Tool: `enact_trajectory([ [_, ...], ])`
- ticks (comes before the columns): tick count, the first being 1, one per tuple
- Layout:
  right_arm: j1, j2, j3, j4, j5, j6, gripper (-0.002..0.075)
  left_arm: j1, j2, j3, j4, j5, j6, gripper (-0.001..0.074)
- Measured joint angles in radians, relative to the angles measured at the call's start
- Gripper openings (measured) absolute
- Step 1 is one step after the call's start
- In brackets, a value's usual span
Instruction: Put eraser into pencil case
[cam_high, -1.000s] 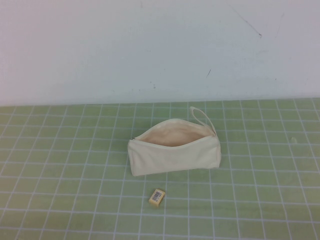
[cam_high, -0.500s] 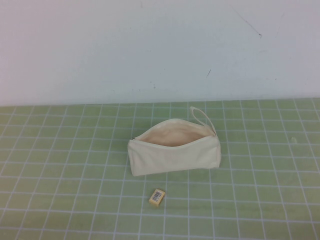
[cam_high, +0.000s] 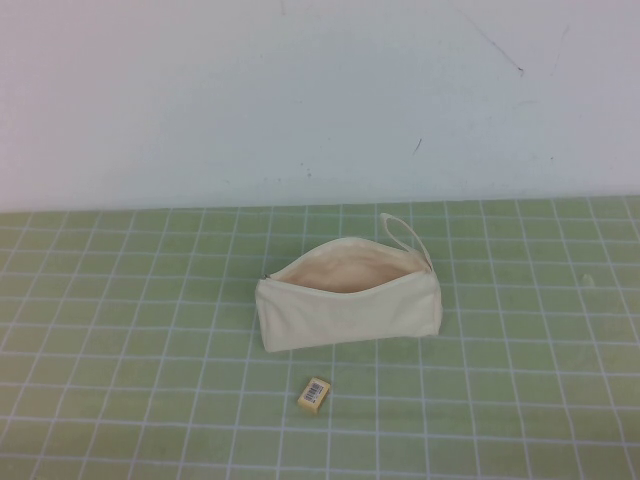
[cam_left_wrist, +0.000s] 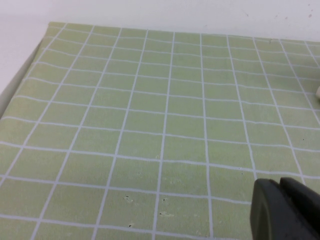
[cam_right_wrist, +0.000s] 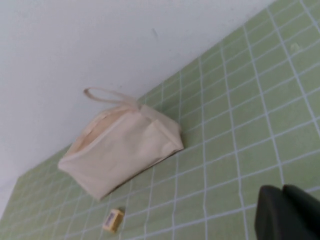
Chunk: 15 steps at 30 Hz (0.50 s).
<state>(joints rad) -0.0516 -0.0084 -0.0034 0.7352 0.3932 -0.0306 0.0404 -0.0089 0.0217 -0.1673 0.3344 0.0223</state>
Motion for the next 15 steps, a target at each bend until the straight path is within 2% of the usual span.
enact_trajectory([
  [5, 0.000, 0.103, -0.203, -0.045, 0.186, -0.169, -0.0001, 0.000, 0.000, 0.000, 0.000, 0.000, 0.000, -0.0003],
  [15, 0.000, 0.643, -0.751, -0.284, 0.676, -0.461, -0.0001, 0.000, 0.000, 0.000, 0.000, 0.000, 0.000, -0.0003],
])
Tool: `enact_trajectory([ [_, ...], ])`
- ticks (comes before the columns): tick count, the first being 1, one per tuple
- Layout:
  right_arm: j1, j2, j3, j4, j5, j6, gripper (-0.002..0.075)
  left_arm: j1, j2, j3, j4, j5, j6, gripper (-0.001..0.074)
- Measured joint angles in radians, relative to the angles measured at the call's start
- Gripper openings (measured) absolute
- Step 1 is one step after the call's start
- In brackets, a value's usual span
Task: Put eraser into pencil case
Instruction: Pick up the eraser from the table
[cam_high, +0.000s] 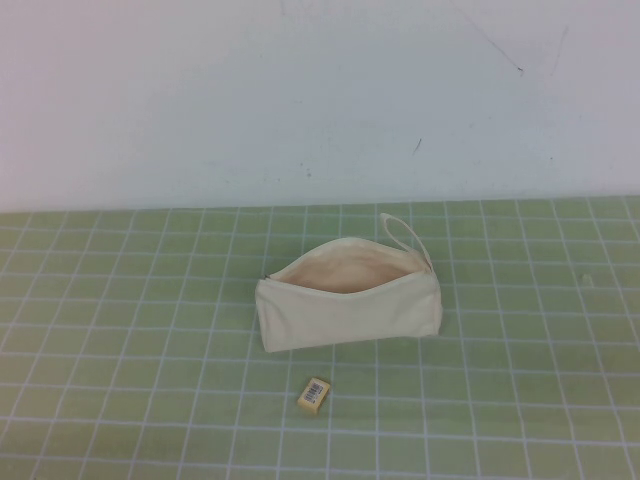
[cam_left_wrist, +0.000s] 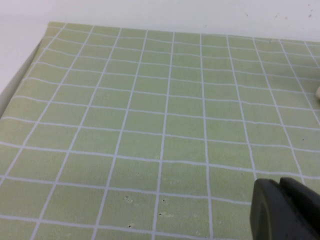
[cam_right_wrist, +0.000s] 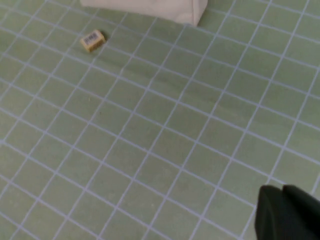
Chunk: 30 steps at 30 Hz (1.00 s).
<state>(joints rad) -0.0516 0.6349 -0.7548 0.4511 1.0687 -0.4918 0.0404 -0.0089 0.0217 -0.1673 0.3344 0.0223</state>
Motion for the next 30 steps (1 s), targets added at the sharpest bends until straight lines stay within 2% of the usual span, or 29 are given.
enact_trajectory([
  [5, 0.000, 0.253, -0.181, -0.018, 0.092, -0.103, -0.0001, 0.000, 0.000, 0.000, 0.000, 0.000, 0.000, -0.0003],
  [7, 0.029, 0.354, -0.243, -0.019, 0.106, -0.139, -0.0001, 0.000, 0.000, 0.000, 0.000, 0.000, 0.000, -0.0003],
  [9, 0.095, 0.444, -0.293, -0.039, 0.106, -0.151, -0.0001, 0.000, 0.000, 0.000, 0.000, 0.000, 0.000, -0.0003],
  [10, 0.183, 0.534, -0.345, -0.081, 0.104, -0.146, -0.0001, 0.000, 0.000, 0.000, 0.000, 0.000, 0.000, -0.0003],
  [12, 0.287, 0.619, -0.397, -0.150, 0.101, -0.118, -0.0001, 0.000, 0.000, 0.000, 0.000, 0.000, 0.000, -0.0003],
  [18, 0.523, 0.853, -0.548, -0.322, 0.090, -0.007, -0.0001, 0.000, 0.000, 0.000, 0.000, 0.000, 0.000, -0.0003],
  [24, 0.663, 1.065, -0.709, -0.349, 0.088, 0.020, -0.0001, 0.000, 0.000, 0.000, 0.000, 0.000, 0.000, -0.0003],
  [30, 0.764, 1.247, -0.875, -0.362, 0.090, 0.051, 0.0005, 0.000, 0.000, 0.000, 0.000, 0.000, 0.000, -0.0003],
])
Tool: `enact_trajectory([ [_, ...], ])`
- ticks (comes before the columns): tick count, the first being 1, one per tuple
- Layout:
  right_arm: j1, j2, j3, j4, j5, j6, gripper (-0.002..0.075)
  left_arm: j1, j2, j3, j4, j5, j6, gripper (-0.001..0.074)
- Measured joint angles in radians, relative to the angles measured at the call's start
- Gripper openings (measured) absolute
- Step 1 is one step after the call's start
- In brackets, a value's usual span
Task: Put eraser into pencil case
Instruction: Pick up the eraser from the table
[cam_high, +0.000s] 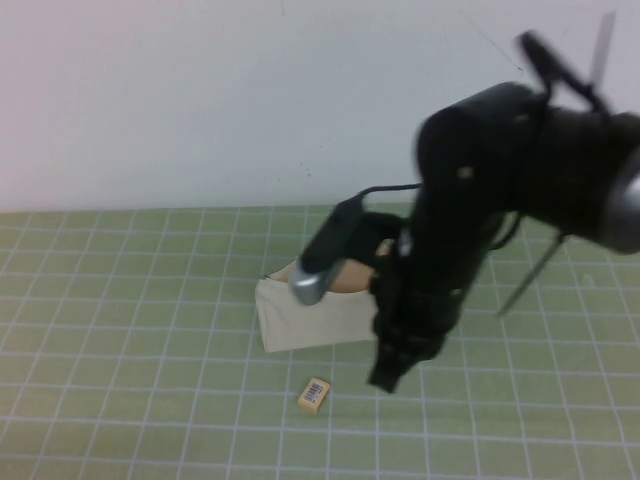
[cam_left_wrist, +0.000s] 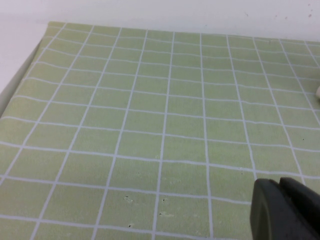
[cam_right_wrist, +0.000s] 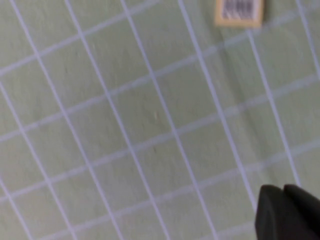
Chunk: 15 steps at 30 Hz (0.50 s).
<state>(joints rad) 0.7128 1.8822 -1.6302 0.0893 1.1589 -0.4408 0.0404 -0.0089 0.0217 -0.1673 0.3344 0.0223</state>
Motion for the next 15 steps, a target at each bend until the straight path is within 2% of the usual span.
enact_trajectory([
  [2, 0.022, 0.054, -0.051, -0.002, 0.000, 0.002, 0.0039, 0.000, 0.000, 0.000, 0.000, 0.000, 0.000, -0.0003],
  [5, 0.041, 0.137, -0.125, 0.007, 0.000, 0.016, 0.0156, 0.000, 0.000, 0.000, 0.000, 0.000, 0.000, -0.0003],
  [7, 0.045, 0.193, -0.169, 0.018, -0.002, 0.035, 0.0290, 0.000, 0.000, 0.000, 0.000, 0.000, 0.000, -0.0003],
  [10, 0.050, 0.264, -0.216, 0.029, -0.025, 0.065, 0.0447, 0.000, 0.000, 0.000, 0.000, 0.000, 0.000, -0.0003],
  [12, 0.052, 0.294, -0.231, 0.031, -0.045, 0.081, 0.0483, 0.000, 0.000, 0.000, 0.000, 0.000, 0.000, -0.0003],
  [15, 0.058, 0.326, -0.240, 0.031, -0.081, 0.104, 0.0480, 0.000, 0.000, 0.000, -0.002, 0.000, 0.000, -0.0003],
])
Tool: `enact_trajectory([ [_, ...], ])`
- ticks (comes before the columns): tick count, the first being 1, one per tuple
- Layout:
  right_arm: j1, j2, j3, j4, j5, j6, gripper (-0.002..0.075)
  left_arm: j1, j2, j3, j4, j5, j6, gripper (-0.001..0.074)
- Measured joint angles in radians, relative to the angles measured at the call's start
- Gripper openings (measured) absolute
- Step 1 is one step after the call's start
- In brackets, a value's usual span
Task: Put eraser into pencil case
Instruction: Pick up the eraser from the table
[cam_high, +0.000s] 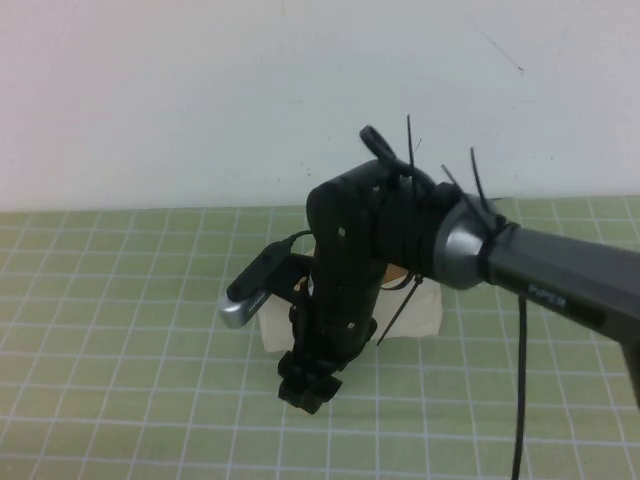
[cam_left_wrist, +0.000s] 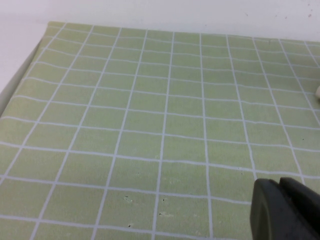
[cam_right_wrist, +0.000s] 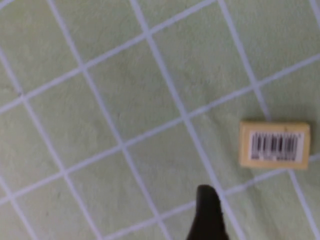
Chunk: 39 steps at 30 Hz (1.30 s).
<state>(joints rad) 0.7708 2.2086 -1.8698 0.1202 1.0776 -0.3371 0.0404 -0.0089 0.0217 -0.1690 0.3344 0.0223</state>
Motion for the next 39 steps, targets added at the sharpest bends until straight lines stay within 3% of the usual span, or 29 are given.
enact_trajectory([
  [20, 0.022, 0.106, -0.006, -0.070, -0.119, 0.068, 0.0484, 0.000, 0.000, 0.000, -0.001, 0.000, 0.000, -0.0003],
  [24, 0.022, 0.109, -0.008, -0.080, -0.120, 0.069, 0.0430, 0.000, 0.000, 0.000, -0.001, 0.000, 0.000, -0.0003],
  [28, 0.022, 0.113, -0.018, -0.085, -0.111, 0.096, 0.0303, 0.000, 0.000, 0.000, -0.001, 0.000, 0.000, -0.0003],
  [39, 0.038, 0.045, -0.190, -0.085, 0.130, 0.126, 0.0305, 0.000, 0.000, 0.000, -0.002, 0.000, 0.000, -0.0003],
])
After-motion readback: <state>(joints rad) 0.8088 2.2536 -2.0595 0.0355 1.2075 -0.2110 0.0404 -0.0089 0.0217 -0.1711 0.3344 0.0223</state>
